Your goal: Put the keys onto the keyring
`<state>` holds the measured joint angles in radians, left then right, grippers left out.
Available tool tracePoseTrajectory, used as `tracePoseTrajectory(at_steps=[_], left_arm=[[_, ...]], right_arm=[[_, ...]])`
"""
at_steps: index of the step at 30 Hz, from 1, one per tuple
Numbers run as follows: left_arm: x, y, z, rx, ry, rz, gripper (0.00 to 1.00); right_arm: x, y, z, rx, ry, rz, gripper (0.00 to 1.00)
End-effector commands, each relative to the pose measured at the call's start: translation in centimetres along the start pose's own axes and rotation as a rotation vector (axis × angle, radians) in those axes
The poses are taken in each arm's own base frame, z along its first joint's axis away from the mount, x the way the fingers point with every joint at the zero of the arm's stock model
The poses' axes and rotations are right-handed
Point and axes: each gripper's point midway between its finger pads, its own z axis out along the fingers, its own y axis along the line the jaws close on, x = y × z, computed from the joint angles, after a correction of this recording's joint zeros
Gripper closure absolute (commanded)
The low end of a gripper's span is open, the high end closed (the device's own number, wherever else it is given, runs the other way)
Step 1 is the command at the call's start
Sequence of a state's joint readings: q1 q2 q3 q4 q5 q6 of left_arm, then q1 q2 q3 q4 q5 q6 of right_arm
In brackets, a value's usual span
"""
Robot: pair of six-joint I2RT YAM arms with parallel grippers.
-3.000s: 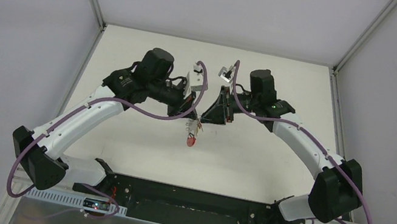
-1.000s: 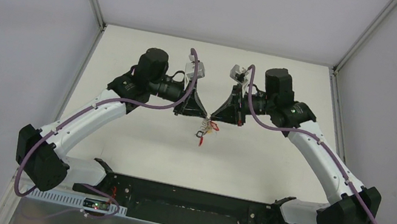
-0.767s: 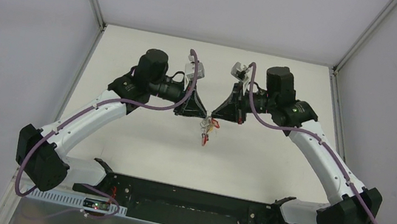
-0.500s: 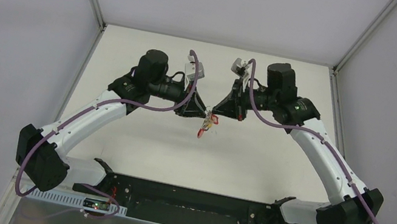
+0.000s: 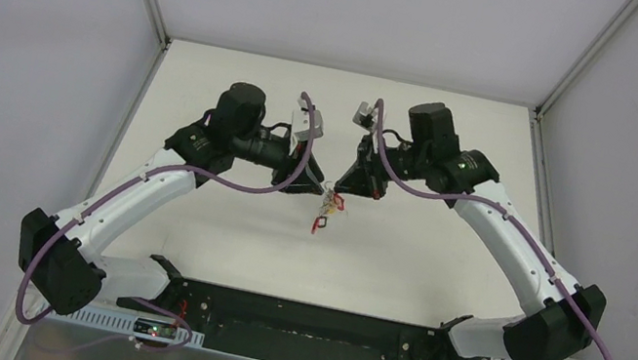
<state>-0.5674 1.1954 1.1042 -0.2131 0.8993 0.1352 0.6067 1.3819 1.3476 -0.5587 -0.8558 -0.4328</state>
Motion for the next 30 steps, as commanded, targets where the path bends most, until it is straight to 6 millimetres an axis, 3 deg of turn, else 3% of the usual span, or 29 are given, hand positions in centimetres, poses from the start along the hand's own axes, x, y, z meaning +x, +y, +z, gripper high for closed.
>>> tracePoseTrajectory(at_steps=[1,30], left_arm=[[-0.9,-0.2,-0.5,0.015,-0.015,0.07,0.65],[-0.5,-0.3,0.7,0.071,-0.001,0.058,0.84]], right_arm=[[-1.7,1.3,-0.1,-0.031,-0.025,-0.066,1.0],[-0.8,1.8,1.2,-0.096,-0.008,-0.042,1.0]])
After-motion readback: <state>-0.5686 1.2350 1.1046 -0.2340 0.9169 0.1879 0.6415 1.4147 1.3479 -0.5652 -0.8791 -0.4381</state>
